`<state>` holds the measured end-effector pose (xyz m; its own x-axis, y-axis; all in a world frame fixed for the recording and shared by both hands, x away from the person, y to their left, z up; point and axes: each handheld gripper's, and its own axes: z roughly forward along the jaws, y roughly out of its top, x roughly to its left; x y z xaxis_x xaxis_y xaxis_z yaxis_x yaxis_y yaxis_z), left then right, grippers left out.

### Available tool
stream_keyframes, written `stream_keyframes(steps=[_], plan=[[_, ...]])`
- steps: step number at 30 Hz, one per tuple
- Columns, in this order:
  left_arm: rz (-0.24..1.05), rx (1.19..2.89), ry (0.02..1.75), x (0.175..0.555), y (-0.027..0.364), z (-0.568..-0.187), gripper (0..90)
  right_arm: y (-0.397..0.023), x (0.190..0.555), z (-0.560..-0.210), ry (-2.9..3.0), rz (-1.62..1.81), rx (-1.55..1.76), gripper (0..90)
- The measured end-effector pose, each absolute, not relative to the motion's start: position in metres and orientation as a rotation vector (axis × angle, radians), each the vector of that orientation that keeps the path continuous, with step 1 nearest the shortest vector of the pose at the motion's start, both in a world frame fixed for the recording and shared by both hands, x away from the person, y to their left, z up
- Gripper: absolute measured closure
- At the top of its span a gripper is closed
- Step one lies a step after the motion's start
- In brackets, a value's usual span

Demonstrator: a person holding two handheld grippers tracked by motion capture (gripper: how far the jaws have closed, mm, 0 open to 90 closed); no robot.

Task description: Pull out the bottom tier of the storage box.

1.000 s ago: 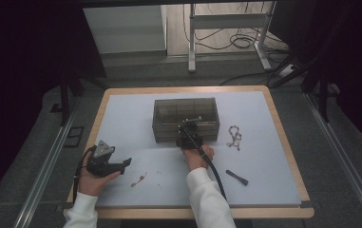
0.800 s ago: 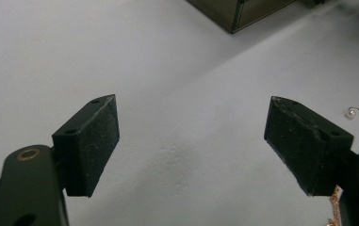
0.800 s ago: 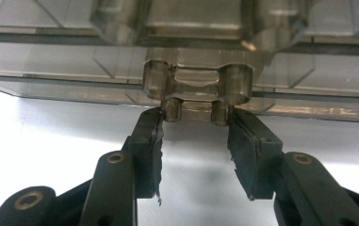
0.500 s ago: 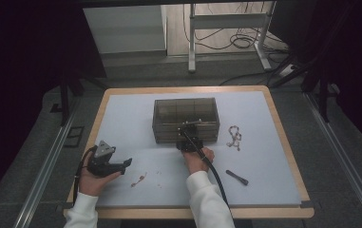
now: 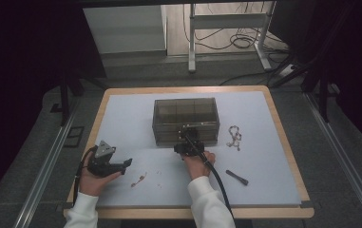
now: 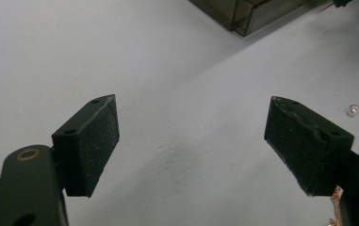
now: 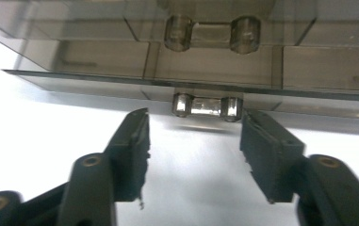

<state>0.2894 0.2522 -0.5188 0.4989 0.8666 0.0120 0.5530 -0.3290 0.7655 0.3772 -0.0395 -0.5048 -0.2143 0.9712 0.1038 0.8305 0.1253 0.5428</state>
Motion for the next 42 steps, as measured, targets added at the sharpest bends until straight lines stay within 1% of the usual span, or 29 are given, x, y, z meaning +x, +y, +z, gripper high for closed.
stream_keyframes(steps=[2,8,10,14,18,19,22,23,24,31,37,42], plan=[[0.559,2.024,1.163,0.289,0.252,-0.519,19.0,-0.040,0.376,-0.503,2.129,0.743,1.760,41.2],[0.572,2.030,1.164,0.290,0.251,-0.519,19.0,-0.057,0.365,-0.489,2.156,0.855,1.656,35.3],[0.571,2.032,1.165,0.290,0.251,-0.519,19.0,-0.060,0.364,-0.488,2.165,0.863,1.638,34.9],[0.571,2.035,1.161,0.290,0.246,-0.519,19.0,-0.082,0.356,-0.484,2.227,0.932,1.545,33.2],[0.552,2.029,1.154,0.290,0.243,-0.518,19.1,-0.094,0.352,-0.485,2.248,0.941,1.477,31.4],[0.552,2.023,1.148,0.290,0.241,-0.517,19.1,-0.102,0.348,-0.485,2.282,0.959,1.421,28.3],[0.555,2.017,1.149,0.288,0.240,-0.516,19.4,-0.109,0.343,-0.487,2.294,0.971,1.359,28.0],[0.555,2.003,1.151,0.287,0.238,-0.515,20.1,-0.120,0.338,-0.489,2.301,1.005,1.333,28.0],[0.555,2.003,1.151,0.287,0.238,-0.515,20.4,-0.120,0.338,-0.489,2.301,1.005,1.333,28.0],[0.530,1.980,1.146,0.286,0.228,-0.514,21.3,-0.161,0.327,-0.495,2.306,1.085,1.258,27.5],[0.524,1.965,1.134,0.285,0.225,-0.513,22.3,-0.191,0.325,-0.497,2.305,1.130,1.234,26.5],[0.492,1.957,1.122,0.286,0.226,-0.512,24.2,-0.202,0.327,-0.496,2.296,1.162,1.224,25.3]])
